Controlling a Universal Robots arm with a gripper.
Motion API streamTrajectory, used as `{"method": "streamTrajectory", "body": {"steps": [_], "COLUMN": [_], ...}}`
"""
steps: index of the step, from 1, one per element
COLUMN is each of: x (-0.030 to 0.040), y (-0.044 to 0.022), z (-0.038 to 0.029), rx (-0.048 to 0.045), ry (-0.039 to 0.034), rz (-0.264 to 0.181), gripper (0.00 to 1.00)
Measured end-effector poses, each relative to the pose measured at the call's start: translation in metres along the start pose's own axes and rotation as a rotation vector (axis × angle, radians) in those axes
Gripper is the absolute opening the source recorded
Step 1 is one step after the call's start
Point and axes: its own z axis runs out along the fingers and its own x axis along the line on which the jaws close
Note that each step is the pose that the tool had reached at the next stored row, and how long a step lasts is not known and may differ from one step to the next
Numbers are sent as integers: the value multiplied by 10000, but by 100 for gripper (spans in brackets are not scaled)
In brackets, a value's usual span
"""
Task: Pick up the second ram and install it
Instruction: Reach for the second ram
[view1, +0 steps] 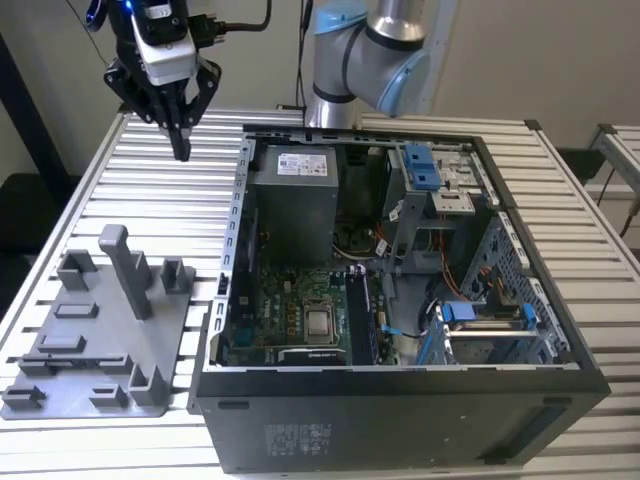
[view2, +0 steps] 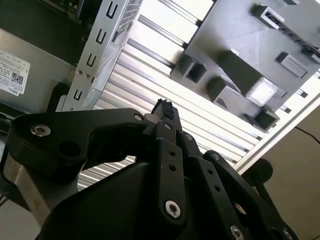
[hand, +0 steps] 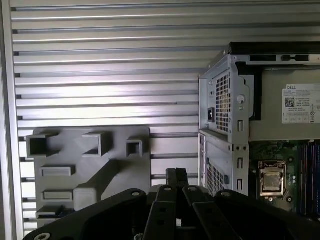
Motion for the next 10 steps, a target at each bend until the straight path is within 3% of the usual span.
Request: {"method": "streamTrajectory", "body": {"steps": [3, 10], "x": [77, 344], "y": [-3, -15], "z": [3, 9], "rx": [0, 0], "ry": [0, 0], "rz": [0, 0], "gripper": [11, 11]}}
